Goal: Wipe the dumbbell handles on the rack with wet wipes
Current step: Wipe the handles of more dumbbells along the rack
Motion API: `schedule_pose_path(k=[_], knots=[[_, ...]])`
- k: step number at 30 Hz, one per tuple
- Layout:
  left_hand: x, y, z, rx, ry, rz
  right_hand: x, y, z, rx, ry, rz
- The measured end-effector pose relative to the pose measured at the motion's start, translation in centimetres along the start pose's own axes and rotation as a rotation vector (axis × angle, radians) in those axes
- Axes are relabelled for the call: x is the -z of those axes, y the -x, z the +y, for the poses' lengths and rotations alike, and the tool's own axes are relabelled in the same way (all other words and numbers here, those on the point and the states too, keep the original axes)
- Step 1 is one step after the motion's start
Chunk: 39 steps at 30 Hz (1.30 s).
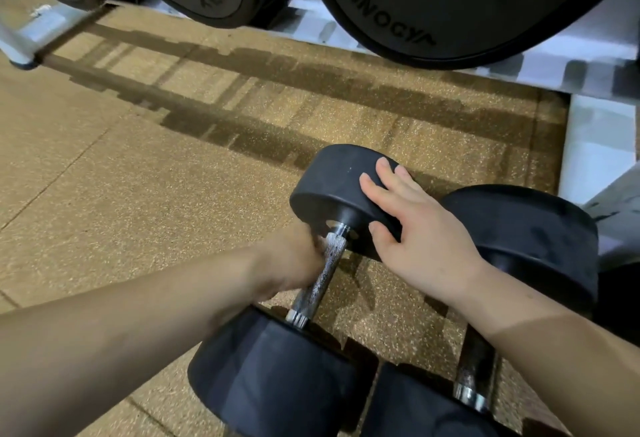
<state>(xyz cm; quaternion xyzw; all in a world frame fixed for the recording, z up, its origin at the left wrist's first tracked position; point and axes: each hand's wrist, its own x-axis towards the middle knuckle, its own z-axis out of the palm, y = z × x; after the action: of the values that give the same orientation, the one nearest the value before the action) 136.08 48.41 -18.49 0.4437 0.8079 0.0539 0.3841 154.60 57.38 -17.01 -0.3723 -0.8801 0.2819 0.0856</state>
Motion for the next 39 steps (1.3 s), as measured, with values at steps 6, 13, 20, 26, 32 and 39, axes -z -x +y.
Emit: schedule_pose_path(k=[6,13,20,26,32,39], knots=[[2.3,1.0,0.8,-0.036,-0.021,0.071,0.0,0.1,-0.2,0.007,0.033,-0.014],[-0.7,1.4,0.2,-0.149,-0.196,0.155,0.7,-0.3,0.7,0.053,-0.016,-0.068],[-0.5,-0.4,-0.6,-0.313,-0.163,0.421,0.9,-0.2,1.4,0.060,-0.039,-0.112],[-0.4,-1.4,-1.7,-0.339,0.021,0.173,0.8,-0.1,1.2,0.059,-0.025,-0.101],[0.5,1.2,-2.3,-0.383,-0.213,-0.263,0.9,0.0,1.4,0.054,-0.011,-0.099],[-0.6,-1.3,-0.1,-0.383,-0.069,0.340,0.5,-0.2,1.0,0.049,-0.004,-0.074]])
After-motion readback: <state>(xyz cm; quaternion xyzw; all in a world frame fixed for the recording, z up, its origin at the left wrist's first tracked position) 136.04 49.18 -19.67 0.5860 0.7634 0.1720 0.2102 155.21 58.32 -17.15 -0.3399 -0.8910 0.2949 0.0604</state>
